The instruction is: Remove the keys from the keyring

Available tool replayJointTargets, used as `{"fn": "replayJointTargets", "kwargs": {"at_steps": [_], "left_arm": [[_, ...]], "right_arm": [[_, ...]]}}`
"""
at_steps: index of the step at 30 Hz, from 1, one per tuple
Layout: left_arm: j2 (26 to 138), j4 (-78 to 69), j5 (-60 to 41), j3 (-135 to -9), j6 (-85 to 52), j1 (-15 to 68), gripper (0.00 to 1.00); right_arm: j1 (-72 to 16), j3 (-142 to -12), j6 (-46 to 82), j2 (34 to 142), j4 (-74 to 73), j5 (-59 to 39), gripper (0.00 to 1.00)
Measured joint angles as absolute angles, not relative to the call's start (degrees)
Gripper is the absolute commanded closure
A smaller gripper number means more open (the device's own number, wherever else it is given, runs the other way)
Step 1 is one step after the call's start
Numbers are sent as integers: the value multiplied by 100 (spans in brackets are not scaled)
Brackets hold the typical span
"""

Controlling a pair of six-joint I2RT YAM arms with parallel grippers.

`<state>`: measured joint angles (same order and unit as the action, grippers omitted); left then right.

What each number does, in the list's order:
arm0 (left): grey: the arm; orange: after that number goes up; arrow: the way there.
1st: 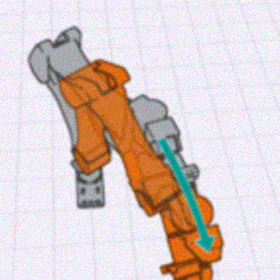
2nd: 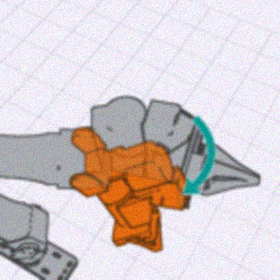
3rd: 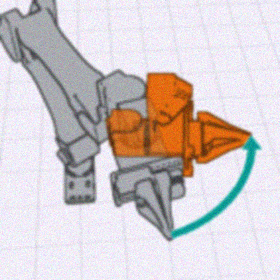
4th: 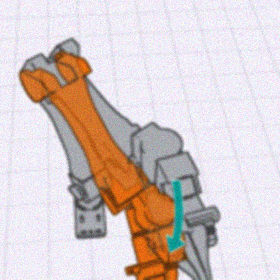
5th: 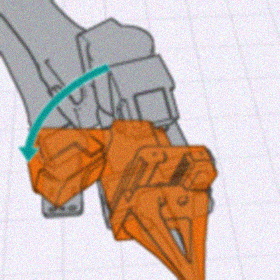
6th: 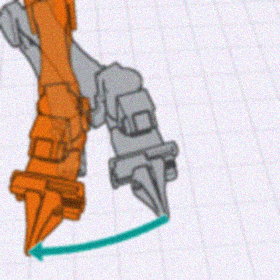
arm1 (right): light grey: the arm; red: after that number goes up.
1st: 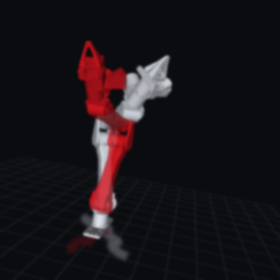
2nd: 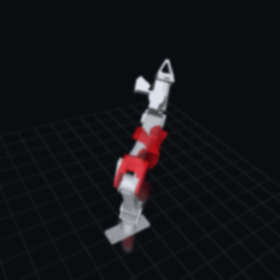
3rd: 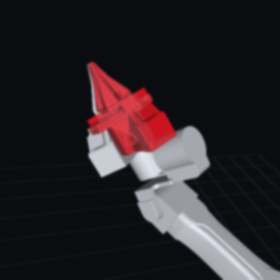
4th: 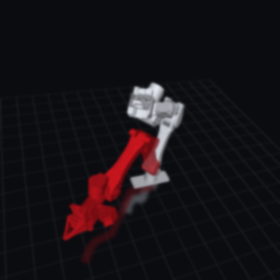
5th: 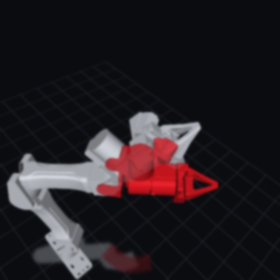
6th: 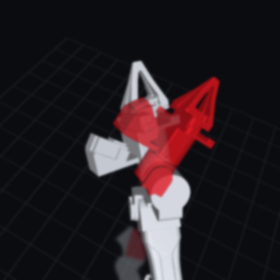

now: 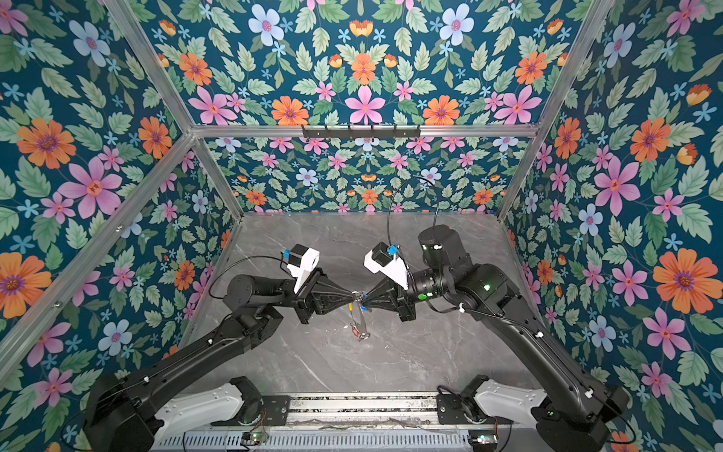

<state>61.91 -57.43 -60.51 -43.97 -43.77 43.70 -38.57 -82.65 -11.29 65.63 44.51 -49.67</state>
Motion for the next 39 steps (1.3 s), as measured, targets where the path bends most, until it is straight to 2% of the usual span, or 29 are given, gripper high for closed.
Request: {"fn": "replayJointTargets", "kwargs": {"at_steps": [10,13,14,16,20,25,33,39], "left_arm": [[6090,-6171,-4945,-3876,-3474,4375,100],[6222,-6420,-4877,-3872,-3398,4372,100],[6248,-6508,-4882,-3879,-3378,4375,100],[6257,-6641,-4890,-3920,-3288,4379,100],[6257,-6674,-4910,-3979,-3245,4386,100],[6302,-6630,-4930,-4042,-3159,4381,100],[6383,-6604,-4915,-4049,-3159,4381,100],[6368,-6606,-4901,-4021,-3164,4381,100]], "right_arm": [[-3850,-7140,213,6132,2696,-4707,98],[-3850,-7063,539,6086,2449,-4550,66],[-3848,-7050,607,6036,2451,-4379,59],[-3826,-7008,626,5876,2486,-4121,51],[-3841,-6984,709,5371,2576,-3736,44],[-3837,-7188,810,5105,2340,-3516,43],[-3841,-7461,1197,5758,1468,-4036,43],[-3857,-7255,1264,5843,1203,-4460,52]]}}
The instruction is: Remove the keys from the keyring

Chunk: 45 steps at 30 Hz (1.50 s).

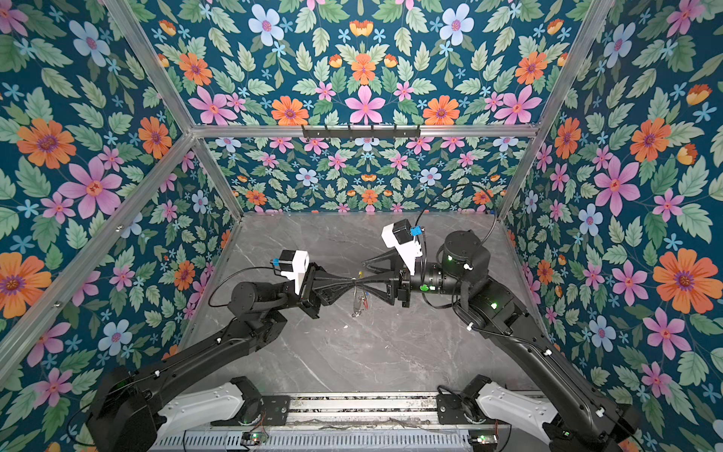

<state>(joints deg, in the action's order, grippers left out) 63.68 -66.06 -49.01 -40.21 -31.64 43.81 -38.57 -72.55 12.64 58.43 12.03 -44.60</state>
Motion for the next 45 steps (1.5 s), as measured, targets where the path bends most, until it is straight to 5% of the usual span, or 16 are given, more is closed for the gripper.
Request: {"fn": "replayJointTargets", "kwargs": {"at_steps": [20,23,26,28,39,45], "left_arm": [[6307,-6689,-4735,-3916,-3269,4381,100],[6307,-6698,-4735,-3924,-3288,4381,99],[6257,-6571,-4735,-3959,-3293,4379,72],[6117,-6383,-4748,-3970,-3262,4355,65],[6156,-4040,-5376,-5028,-2862,4202,60],[6405,-3205,-5972,-5588,-3044,4134,69]], "right_arm": [[-3865,-6785,1597,5881,788,-4836,100],[-3865,-6810,1586,5885,805,-4816,100],[-3868,-6930,1529,5874,1050,-4781,100],[-3883,-7072,1452,5846,1411,-4724,100],[-3872,-8523,237,6261,4095,-4049,100],[-3872,-8838,-154,6449,4696,-3959,100]]}}
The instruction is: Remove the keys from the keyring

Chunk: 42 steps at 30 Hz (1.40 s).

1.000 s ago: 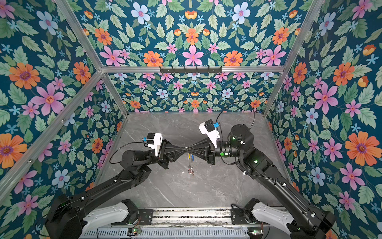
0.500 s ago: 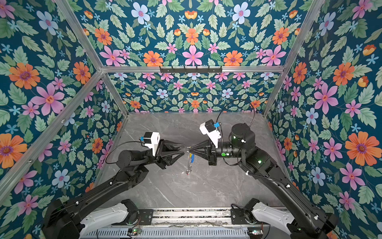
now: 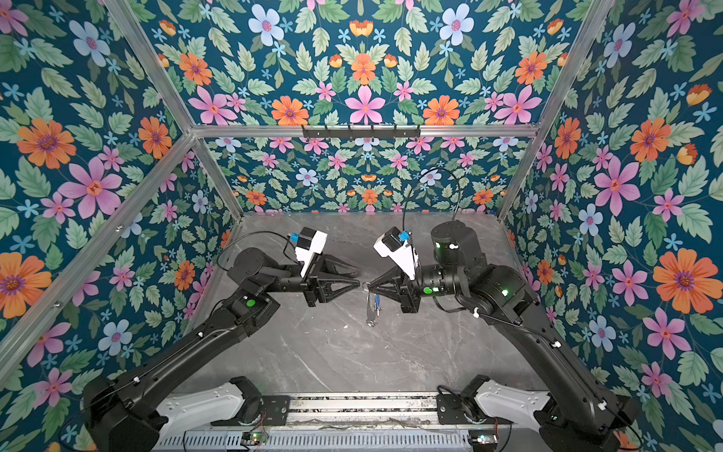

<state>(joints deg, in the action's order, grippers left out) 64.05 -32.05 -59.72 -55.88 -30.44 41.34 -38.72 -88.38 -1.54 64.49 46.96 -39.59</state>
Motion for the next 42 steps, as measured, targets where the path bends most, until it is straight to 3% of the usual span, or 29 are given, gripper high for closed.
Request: {"fn": "replayJointTargets", "kwargs": {"at_steps": [7,12,19,25,32,36,37,40,42], "left_arm": [[6525,-2862,-6305,-5736,-3173,4134,74],[6528,-2462,-6287,-5826,-3079,4132,66],[6477,-1997,-6156,-5931,-2663,4136,82],[6556,-1907,-6160,-5961,-2554,4136,86],[6584,-1905,-6189,-5972,-2515,4136,100],[6560,-1911,-6132,-5957,-2515,4169,100],[6532,-1942,-6097,-5927,-2506,4185,100],[6396,-2128,-5929,-5763,-2497,4215,100],[6272,-2285,-5876,-5605,-2491,4237,100]], "right_arm": [[-3872,-8890,-209,6510,4803,-3844,100],[-3872,-8919,-215,6541,4792,-3865,100],[-3872,-8919,-228,6569,4762,-3898,100],[-3872,-8919,-207,6654,4718,-3841,100],[-3872,-8901,-165,6663,4672,-3791,100],[-3872,-8812,-134,6611,4539,-3778,100],[-3872,-8774,-104,6587,4482,-3776,97],[-3883,-8525,14,6416,4130,-3741,71],[-3876,-8320,121,6241,3754,-3647,61]]}}
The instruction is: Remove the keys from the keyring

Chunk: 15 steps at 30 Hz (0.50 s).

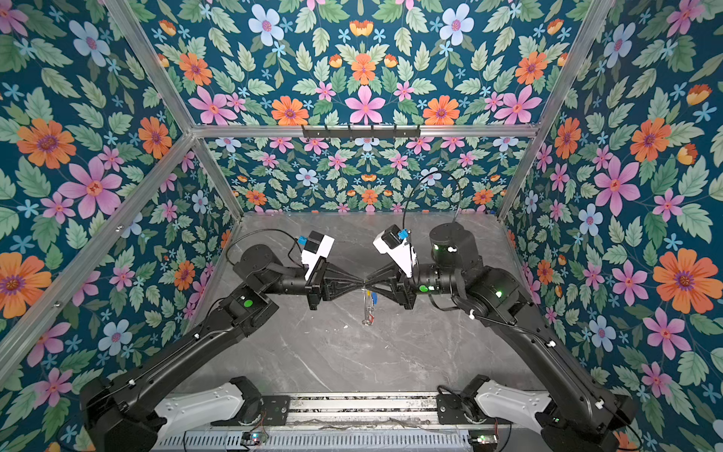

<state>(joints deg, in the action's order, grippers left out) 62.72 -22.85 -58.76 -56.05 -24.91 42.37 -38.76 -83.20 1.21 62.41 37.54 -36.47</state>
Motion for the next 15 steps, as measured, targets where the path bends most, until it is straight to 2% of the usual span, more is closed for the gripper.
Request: {"fn": "replayJointTargets", "kwargs": {"at_steps": [2,5,15], "left_arm": [[6145,-2521,-5714,-5439,-2443,4248,100],[6016,-2995,-5470,-5188,-2386,4274,100],[5937,-4327,-5052,-4713,-2373,4285,100]], "right_arm": [[-3868,-8047,237,6007,3256,-3623,53],[-3881,-7535,449,5629,2486,-3594,46],[-3865,-6331,1079,5264,915,-3566,42]]}}
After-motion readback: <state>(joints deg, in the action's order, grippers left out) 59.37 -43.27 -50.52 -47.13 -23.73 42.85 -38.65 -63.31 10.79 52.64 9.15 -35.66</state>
